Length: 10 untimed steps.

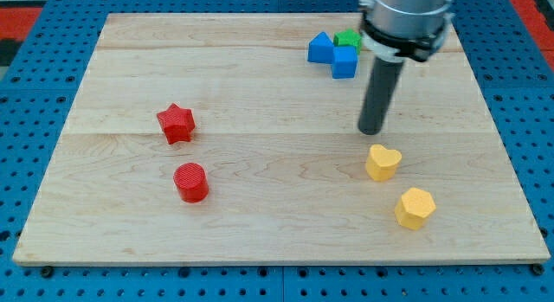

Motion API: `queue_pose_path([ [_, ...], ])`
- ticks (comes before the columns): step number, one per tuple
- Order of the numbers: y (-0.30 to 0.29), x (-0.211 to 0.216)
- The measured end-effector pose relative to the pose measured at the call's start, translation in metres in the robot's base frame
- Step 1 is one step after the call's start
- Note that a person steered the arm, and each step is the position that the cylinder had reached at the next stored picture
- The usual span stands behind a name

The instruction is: Move the red circle towards the bottom center

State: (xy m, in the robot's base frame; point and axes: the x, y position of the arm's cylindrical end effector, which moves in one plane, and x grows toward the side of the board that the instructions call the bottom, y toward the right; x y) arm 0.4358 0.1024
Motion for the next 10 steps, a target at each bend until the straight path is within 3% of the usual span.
queue_pose_path([
  [3,0.014,0.078],
  [5,-0.182,0.030],
  [6,-0.285,0.042],
  [7,-0.322,0.065],
  [8,-0.260,0.106],
  [10,-0.257,0.078],
])
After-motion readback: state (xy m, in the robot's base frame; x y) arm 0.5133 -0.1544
